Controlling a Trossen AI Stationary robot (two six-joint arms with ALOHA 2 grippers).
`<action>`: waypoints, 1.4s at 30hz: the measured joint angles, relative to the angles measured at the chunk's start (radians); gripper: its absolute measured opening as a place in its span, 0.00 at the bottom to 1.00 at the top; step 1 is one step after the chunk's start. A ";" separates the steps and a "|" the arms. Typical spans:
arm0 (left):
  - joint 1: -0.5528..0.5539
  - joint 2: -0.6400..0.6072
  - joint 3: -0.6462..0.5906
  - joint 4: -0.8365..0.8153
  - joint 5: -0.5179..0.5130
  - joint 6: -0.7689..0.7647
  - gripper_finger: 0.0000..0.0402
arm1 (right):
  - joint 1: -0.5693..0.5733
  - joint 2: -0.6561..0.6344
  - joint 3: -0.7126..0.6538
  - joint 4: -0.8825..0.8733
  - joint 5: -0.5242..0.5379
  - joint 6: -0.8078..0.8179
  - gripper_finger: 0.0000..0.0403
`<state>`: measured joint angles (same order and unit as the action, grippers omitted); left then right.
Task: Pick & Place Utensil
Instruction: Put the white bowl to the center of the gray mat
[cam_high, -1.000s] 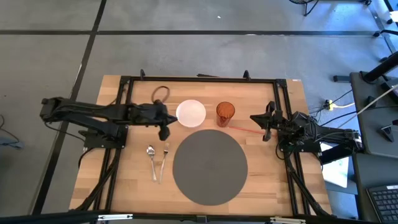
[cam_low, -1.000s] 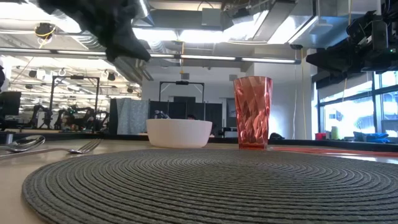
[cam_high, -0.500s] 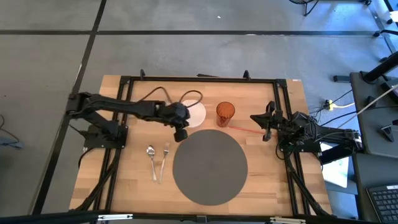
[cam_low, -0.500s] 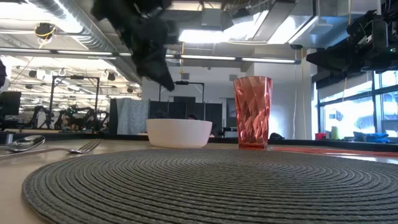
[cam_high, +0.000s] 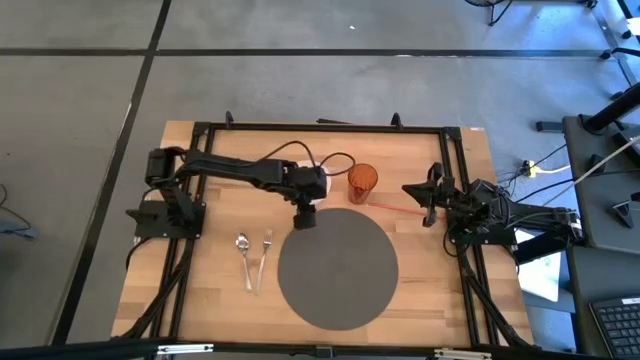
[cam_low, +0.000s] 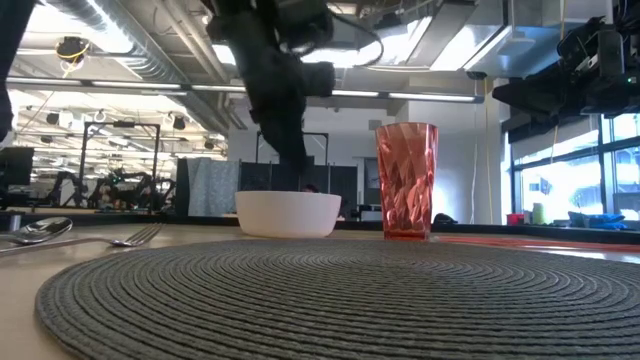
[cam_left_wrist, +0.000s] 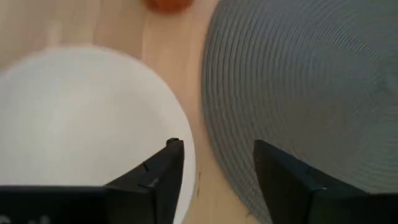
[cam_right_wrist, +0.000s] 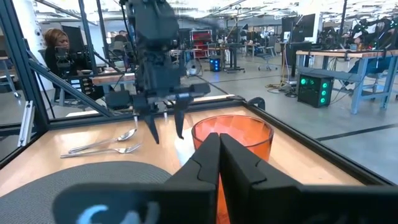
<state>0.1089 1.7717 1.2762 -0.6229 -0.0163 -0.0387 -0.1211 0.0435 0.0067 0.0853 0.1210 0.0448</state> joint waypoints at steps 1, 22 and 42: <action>0.000 0.012 0.001 -0.011 -0.001 0.000 0.49 | 0.000 0.000 0.000 0.000 0.000 0.000 0.03; 0.018 0.092 0.002 -0.032 -0.134 -0.003 0.22 | 0.000 0.000 0.000 -0.001 0.000 0.002 0.03; -0.080 -0.055 0.043 -0.055 -0.138 -0.061 0.01 | 0.000 0.000 0.000 -0.007 0.045 0.000 0.03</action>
<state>0.0294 1.7169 1.3192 -0.6777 -0.1545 -0.0993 -0.1211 0.0437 0.0067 0.0778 0.1665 0.0444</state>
